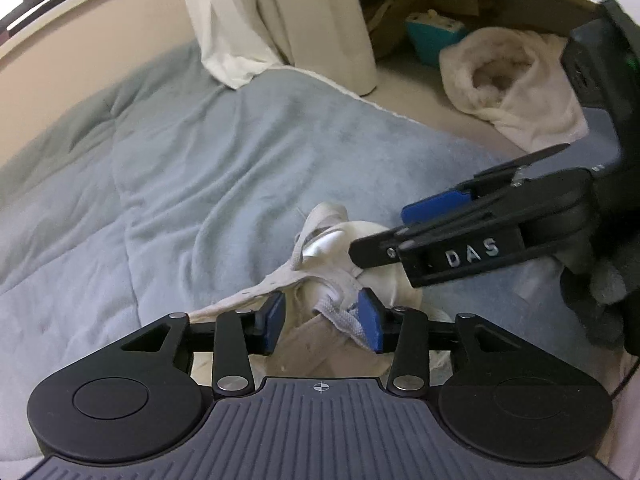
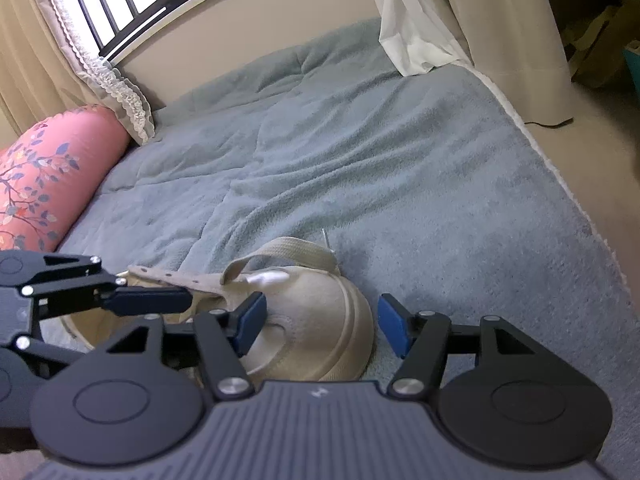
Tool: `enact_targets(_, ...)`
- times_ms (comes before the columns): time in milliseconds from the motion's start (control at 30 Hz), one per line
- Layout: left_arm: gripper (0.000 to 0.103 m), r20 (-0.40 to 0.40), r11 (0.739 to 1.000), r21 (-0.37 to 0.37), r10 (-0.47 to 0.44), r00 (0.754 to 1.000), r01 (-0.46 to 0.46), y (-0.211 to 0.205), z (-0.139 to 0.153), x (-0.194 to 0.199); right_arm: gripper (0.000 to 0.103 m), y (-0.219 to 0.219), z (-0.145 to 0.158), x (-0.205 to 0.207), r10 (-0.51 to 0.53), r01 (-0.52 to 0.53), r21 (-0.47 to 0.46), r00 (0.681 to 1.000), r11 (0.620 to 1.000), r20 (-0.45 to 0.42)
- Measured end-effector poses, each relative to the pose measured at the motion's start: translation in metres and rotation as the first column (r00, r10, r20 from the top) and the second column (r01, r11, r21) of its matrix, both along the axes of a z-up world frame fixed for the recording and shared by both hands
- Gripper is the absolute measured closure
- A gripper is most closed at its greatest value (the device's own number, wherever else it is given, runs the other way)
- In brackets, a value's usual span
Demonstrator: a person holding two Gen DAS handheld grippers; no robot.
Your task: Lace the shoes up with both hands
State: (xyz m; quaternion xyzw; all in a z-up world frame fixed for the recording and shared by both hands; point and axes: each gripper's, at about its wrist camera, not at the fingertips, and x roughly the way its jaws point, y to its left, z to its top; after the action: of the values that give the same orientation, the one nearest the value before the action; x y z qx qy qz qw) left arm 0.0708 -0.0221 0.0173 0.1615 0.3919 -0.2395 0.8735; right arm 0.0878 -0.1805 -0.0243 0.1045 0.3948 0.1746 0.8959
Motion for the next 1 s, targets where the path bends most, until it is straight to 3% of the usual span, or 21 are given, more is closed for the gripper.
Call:
enact_targets(100, 0.056, -0.093, 0.993, -0.106, 0.050, 0.994, -0.060, 0.008, -0.002, 0.016, 0.038, -0.002, -0.001, 0.001, -0.010, 0.010, 0.013, 1.000, 1.000, -0.005)
enact_targets(133, 0.054, -0.160, 0.981, -0.167, 0.074, 0.984, -0.100, 0.014, -0.005, 0.024, 0.039, -0.005, 0.000, 0.001, -0.024, 0.024, 0.020, 1.000, 1.000, -0.002)
enact_targets(300, 0.060, -0.320, 0.915, -0.313, 0.151, 0.935, -0.255, 0.040, -0.005, 0.044, 0.046, -0.018, 0.003, 0.002, -0.090, 0.089, 0.057, 0.996, 0.994, 0.007)
enact_targets(333, 0.067, -0.350, 0.899, -0.334, 0.160, 0.923, -0.283, 0.044, -0.006, 0.047, 0.046, -0.019, 0.002, 0.003, -0.091, 0.091, 0.060, 0.996, 0.994, 0.002)
enact_targets(400, 0.082, -0.356, 0.895, -0.325, 0.185, 0.916, -0.307, 0.049, -0.008, 0.049, 0.046, -0.018, 0.001, 0.004, -0.087, 0.087, 0.058, 0.996, 0.995, -0.007)
enact_targets(467, 0.086, -0.354, 0.892, -0.335, 0.179, 0.918, -0.303, 0.052, -0.009, 0.047, 0.046, -0.016, 0.000, 0.004, -0.079, 0.079, 0.054, 0.997, 0.995, -0.009)
enact_targets(500, 0.097, -0.347, 0.896, -0.322, 0.188, 0.919, -0.305, 0.051, -0.009, 0.045, 0.045, -0.015, 0.000, 0.004, -0.075, 0.076, 0.052, 0.997, 0.996, -0.010)
enact_targets(567, 0.098, -0.345, 0.897, -0.322, 0.189, 0.920, -0.304, 0.053, -0.009, 0.044, 0.045, -0.016, 0.000, 0.004, -0.077, 0.077, 0.056, 0.997, 0.995, -0.009)
enact_targets(633, 0.098, -0.411, 0.846, -0.383, 0.202, 0.889, -0.370, 0.064, -0.011, 0.047, 0.045, -0.018, 0.000, 0.005, -0.086, 0.086, 0.063, 0.996, 0.994, -0.008)
enact_targets(733, 0.098, -0.551, 0.718, -0.471, 0.214, 0.807, -0.512, 0.086, -0.022, 0.055, 0.045, -0.021, 0.001, 0.004, -0.092, 0.092, 0.075, 0.996, 0.993, -0.011)
enact_targets(833, 0.098, -0.635, 0.624, -0.502, 0.205, 0.745, -0.599, 0.098, -0.031, 0.056, 0.046, -0.020, 0.004, 0.001, -0.074, 0.073, 0.104, 0.997, 0.992, 0.015)
enact_targets(900, 0.098, -0.662, 0.595, -0.503, 0.200, 0.722, -0.626, 0.101, -0.032, 0.056, 0.052, -0.017, 0.012, -0.005, -0.017, 0.008, 0.150, 0.998, 0.989, 0.060)
enact_targets(1000, 0.098, -0.688, 0.574, -0.500, 0.192, 0.700, -0.649, 0.104, -0.034, 0.059, 0.063, -0.011, 0.015, -0.009, 0.069, -0.081, 0.168, 0.995, 0.982, 0.072)
